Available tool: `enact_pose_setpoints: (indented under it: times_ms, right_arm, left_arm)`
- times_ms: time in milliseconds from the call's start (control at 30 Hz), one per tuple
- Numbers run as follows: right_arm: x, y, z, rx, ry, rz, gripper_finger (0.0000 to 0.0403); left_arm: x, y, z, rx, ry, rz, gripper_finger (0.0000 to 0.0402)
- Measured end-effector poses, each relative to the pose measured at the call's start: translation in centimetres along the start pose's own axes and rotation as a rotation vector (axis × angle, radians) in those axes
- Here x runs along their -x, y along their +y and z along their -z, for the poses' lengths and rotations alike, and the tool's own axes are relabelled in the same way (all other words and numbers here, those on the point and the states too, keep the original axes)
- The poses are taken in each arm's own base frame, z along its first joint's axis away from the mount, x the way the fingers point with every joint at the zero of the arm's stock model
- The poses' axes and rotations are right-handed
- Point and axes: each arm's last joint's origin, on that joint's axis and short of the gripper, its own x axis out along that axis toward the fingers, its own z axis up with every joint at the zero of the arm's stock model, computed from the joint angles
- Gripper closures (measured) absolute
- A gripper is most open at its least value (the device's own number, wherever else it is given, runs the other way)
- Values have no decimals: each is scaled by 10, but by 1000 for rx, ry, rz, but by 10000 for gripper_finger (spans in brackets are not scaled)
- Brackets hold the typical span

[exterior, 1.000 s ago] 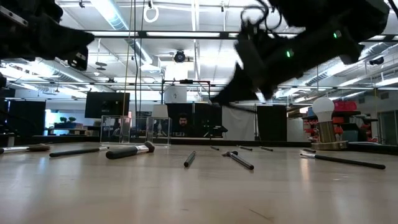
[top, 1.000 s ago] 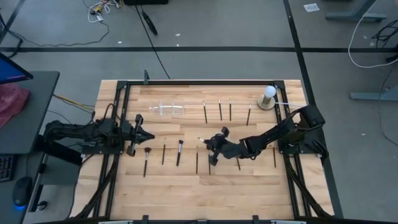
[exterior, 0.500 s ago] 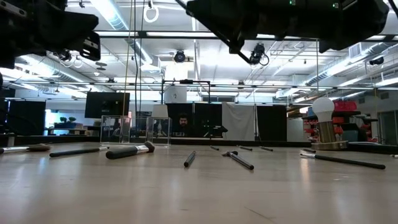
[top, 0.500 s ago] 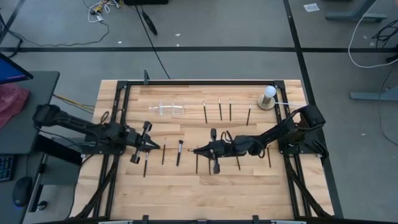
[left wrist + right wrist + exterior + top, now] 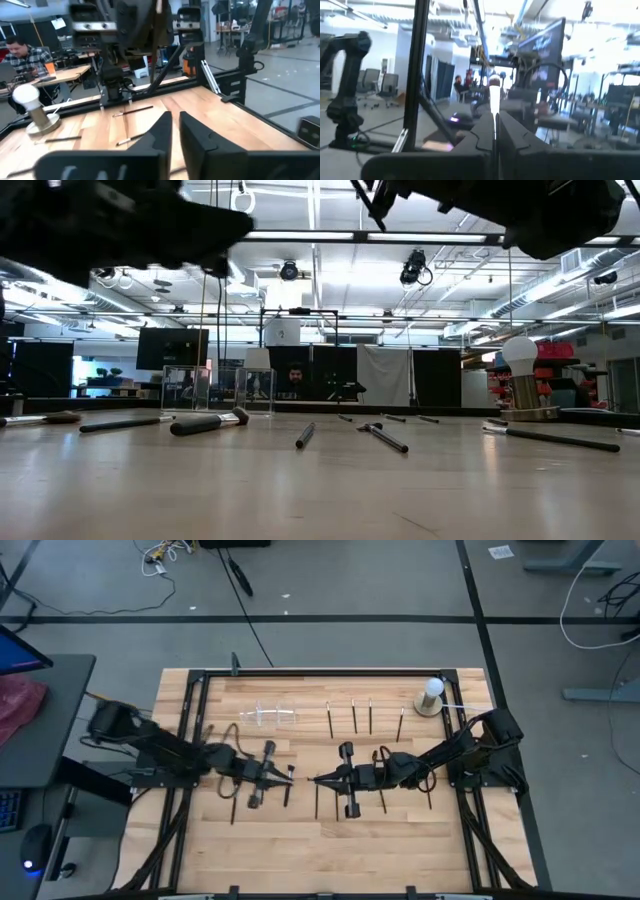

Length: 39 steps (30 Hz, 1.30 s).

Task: Put items in baskets/containers
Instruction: Put the eyeshadow brush into the transparent organizer

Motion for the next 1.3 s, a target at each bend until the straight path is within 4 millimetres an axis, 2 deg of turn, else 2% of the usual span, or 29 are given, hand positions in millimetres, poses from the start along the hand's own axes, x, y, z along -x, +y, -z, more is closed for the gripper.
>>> enact_pose_setpoints:
  times_ms: [167,267,400,533,833,967,1167,1300]
  right_arm:
    - [0,-1,-5,42,-54,11,394]
    - [0,-1,-7,66,-70,6,394]
    - [0,0,-7,91,-75,-3,394]
    - [1,2,-8,118,-75,-8,394]
    - [1,6,-7,140,-65,-19,394]
    - [1,6,-6,142,-51,-22,394]
    - [1,7,-5,135,-38,-18,394]
    - [1,9,-2,110,-4,-29,393]
  left_arm:
    - [-46,7,0,-2,-3,-23,283]
    - [-67,13,-1,2,-31,-43,246]
    - [-87,16,-3,-3,-81,-25,213]
    - [-97,15,-7,-7,-120,8,206]
    - [-107,17,-20,-11,-182,-1,247]
    - [-107,15,-20,-10,-182,5,290]
    - [-107,12,-20,-18,-176,29,379]
    - [-108,8,-17,-17,-149,57,385]
